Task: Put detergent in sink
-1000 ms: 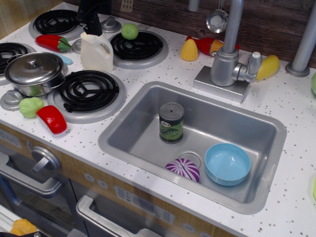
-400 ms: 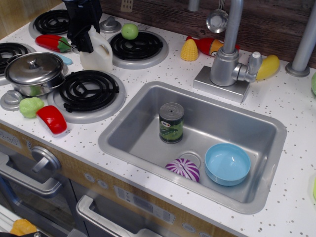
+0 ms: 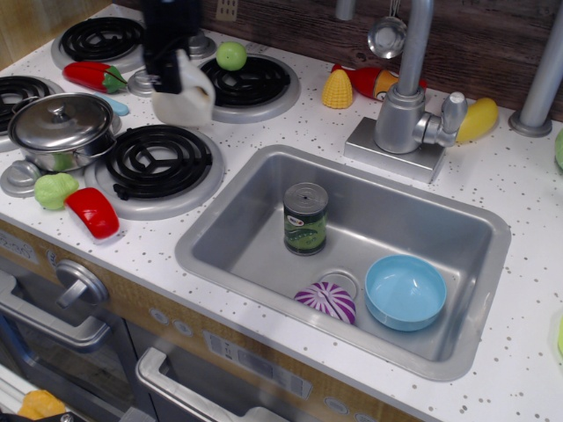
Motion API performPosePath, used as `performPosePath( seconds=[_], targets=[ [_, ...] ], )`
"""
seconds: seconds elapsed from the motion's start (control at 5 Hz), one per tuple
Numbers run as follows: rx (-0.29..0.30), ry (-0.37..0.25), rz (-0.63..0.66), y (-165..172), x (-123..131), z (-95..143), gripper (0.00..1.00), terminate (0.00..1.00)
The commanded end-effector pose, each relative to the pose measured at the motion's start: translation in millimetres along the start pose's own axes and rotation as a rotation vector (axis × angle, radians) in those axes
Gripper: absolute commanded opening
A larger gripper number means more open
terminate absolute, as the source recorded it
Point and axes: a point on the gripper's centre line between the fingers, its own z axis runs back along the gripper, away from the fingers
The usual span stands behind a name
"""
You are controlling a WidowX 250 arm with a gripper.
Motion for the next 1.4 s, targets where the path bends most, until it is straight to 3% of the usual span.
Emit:
performPosePath(
  seconds=[0.0, 0.2, 0.4, 0.6, 1.0, 1.2],
  targets=[
    [0.021, -0.028, 0.260, -57, 26, 36, 0.00, 0.00],
    [-0.007, -0.078, 0.400, -98, 39, -2, 0.00, 0.00],
    [-0.037, -0.144, 0.476, -115, 54, -32, 0.00, 0.00],
    [-0.020, -0.171, 0.495, -124, 60, -41, 0.00, 0.00],
    [-0.054, -0.249, 0.542, -132, 67, -59, 0.00, 0.00],
    [0.015, -0.383, 0.588, -137, 72, -70, 0.00, 0.00]
  ],
)
